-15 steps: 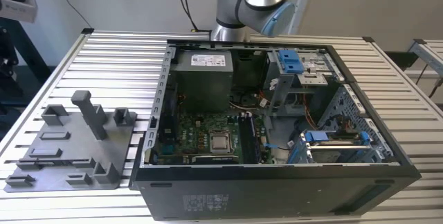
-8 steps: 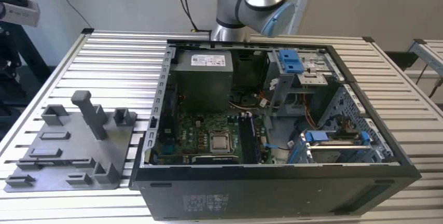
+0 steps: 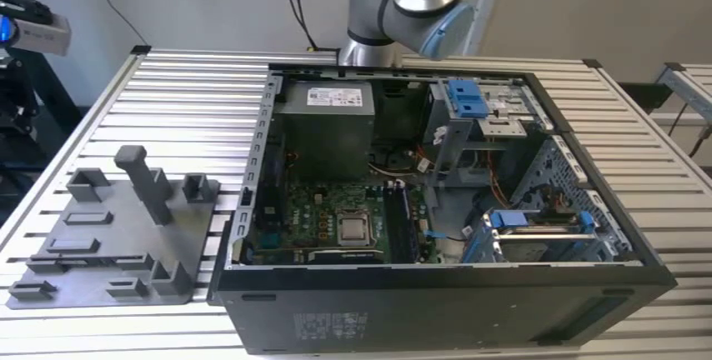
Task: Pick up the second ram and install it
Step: 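Pick up the second ram and move it above second insertion slot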
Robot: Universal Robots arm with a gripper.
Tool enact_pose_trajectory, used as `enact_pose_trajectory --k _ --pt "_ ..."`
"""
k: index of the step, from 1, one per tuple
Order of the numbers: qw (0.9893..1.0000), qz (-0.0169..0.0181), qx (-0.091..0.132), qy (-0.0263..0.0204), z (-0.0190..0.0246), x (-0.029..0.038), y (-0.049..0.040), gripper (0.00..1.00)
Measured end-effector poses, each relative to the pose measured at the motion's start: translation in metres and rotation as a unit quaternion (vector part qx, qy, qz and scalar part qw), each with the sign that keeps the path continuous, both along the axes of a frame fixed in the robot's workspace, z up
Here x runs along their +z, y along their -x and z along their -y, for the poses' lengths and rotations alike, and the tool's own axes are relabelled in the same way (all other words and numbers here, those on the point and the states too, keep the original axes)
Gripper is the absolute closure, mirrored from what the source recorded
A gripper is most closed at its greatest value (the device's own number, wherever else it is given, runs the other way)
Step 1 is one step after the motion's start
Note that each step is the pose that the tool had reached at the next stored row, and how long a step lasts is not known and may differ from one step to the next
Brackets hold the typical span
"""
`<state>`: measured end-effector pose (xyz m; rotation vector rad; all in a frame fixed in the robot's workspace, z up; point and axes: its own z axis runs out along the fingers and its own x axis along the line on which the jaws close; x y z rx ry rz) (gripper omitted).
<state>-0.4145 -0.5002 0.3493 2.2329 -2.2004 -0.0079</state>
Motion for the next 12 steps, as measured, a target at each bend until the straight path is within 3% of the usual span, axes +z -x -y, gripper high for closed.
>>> enact_pose_trajectory --k 3,12 --pt "1.0000 0.0049 0.000 -0.0002 0.0000 -0.0042 0.0000 0.52" --pt "1.0000 0.0050 0.000 -0.0002 -0.0003 -0.0174 0.0001 0.52"
